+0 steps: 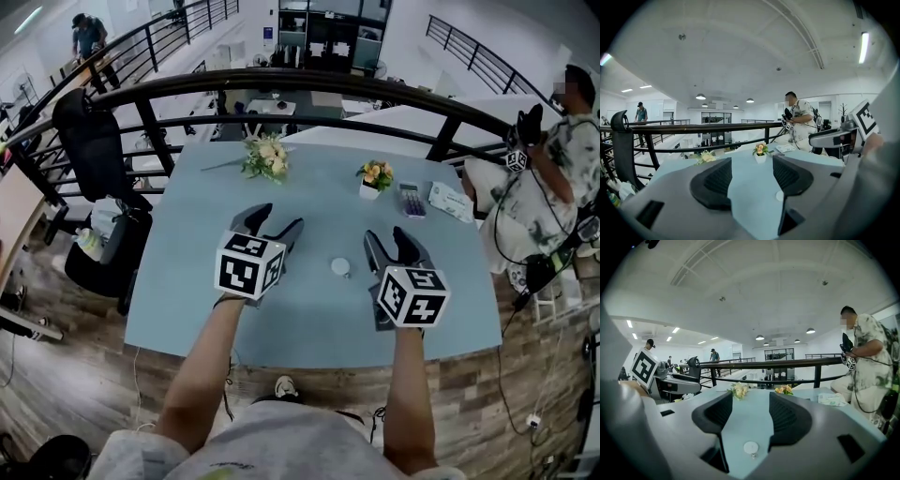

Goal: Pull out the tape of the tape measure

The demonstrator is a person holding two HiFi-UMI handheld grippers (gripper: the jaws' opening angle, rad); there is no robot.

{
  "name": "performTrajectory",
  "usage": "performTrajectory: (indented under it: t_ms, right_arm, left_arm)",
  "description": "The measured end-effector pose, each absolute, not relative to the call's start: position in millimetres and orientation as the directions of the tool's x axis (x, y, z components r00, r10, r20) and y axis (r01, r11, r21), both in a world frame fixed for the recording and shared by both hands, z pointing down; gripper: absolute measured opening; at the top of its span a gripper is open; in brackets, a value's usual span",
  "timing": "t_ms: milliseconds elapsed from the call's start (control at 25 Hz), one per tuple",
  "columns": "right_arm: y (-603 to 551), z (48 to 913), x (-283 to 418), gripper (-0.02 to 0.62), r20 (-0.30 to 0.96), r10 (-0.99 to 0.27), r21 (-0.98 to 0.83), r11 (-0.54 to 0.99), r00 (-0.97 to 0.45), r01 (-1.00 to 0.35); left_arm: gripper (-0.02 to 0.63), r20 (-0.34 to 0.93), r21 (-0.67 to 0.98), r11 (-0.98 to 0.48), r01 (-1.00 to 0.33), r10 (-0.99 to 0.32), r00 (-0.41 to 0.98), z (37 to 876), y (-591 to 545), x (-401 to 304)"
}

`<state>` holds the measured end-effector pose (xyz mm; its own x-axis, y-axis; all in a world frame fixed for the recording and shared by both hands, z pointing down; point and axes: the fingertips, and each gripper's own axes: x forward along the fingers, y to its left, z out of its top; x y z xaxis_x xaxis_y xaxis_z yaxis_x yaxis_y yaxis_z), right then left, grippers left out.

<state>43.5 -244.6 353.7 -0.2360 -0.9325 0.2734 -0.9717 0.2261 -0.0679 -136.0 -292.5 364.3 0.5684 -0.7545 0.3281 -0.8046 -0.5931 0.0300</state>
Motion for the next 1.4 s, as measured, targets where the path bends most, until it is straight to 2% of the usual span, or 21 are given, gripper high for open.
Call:
performTrajectory:
  t_ms: [680, 1040, 1400]
  right_arm:
    - [-247, 369, 60, 0.229, 0.286, -0.929, -0.084, 0.222, -0.237, -0.971]
    - [-247, 386, 77, 0.229, 0.316, -0.91, -0.094, 0.252, -0.269, -0.963]
    - [-249, 410, 81, 0.229, 0.351, -0.879, -0.142, 0.29, -0.322, -0.946]
  left_arm:
    - [0.273, 0.364, -0.016, -0.643, -0.766, -0.717, 0.594, 380, -303, -110]
    - [0.276, 0.444, -0.112, -0.74, -0.664, -0.635, 0.633, 405, -305, -69]
    - [0.285, 0.559, -0.207, -0.848, -0.488, -0.512, 0.652, 446, -293, -35]
